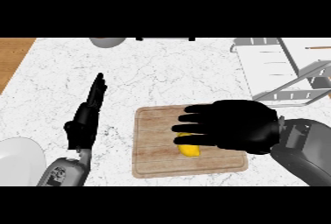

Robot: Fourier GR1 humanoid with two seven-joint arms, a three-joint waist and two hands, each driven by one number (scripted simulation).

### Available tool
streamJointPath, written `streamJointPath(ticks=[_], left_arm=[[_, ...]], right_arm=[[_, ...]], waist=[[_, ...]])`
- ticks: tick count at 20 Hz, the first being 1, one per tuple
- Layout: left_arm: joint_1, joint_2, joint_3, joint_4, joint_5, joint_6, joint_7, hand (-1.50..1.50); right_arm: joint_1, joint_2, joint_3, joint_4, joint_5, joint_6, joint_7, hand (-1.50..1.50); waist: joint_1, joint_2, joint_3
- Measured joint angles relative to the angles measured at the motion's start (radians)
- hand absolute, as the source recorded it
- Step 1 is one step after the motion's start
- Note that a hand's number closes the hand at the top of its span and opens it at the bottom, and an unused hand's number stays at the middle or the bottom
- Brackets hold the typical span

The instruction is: Pick the lemon from the cutting board and place it in the tiered basket

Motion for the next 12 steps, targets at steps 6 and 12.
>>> streamJointPath(ticks=[6,12], left_arm=[[0.002,-0.016,0.025,0.005,-0.011,-0.021,-0.004,0.0],[0.01,-0.039,0.027,-0.013,-0.04,-0.026,0.009,0.0]], right_arm=[[0.043,0.046,-0.006,0.064,0.107,-0.069,-0.037,-1.5],[0.021,0.124,-0.033,0.18,0.18,-0.077,-0.057,-1.5]], waist=[[-0.003,-0.001,0.0],[-0.002,-0.001,0.0]])
